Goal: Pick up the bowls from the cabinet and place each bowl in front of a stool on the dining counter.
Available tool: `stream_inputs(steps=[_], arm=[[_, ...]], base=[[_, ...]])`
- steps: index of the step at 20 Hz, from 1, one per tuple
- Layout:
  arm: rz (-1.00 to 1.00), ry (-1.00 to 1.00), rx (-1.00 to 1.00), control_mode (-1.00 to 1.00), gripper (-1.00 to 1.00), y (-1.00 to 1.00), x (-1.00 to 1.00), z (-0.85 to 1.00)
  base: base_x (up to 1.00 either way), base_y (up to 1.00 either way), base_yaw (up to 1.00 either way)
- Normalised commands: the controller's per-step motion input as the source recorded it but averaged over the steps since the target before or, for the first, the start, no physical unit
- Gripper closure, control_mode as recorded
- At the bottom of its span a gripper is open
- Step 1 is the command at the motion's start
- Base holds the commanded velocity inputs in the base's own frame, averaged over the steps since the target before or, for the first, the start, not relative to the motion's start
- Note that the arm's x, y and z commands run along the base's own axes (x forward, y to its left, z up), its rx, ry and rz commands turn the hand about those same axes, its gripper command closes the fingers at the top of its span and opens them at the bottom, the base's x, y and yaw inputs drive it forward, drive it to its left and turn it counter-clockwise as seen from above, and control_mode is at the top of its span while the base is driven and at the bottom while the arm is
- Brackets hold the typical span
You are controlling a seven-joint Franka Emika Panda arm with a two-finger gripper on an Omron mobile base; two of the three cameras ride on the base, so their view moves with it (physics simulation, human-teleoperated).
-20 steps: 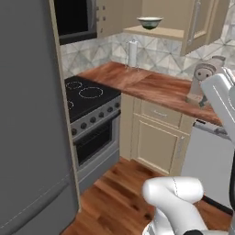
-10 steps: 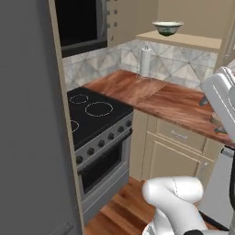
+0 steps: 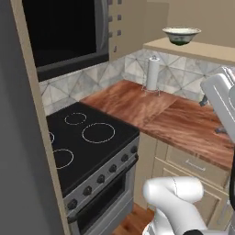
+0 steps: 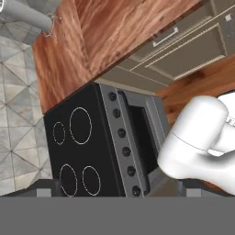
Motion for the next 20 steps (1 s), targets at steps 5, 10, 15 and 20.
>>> stream_inputs(steps=[5,10,15,20], arm=[[0.0,0.0,0.0,1.0,-1.0,0.0,0.0,0.0],[0.0,0.0,0.0,1.0,-1.0,0.0,0.0,0.0],[0.0,0.0,0.0,1.0,-1.0,0.0,0.0,0.0],[0.0,0.0,0.0,1.0,-1.0,0.0,0.0,0.0]], base=[[0.96,-0.08,0.01],[0.76,-0.1,0.0],[0.54,-0.05,-0.13],[0.75,-0.17,-0.06]])
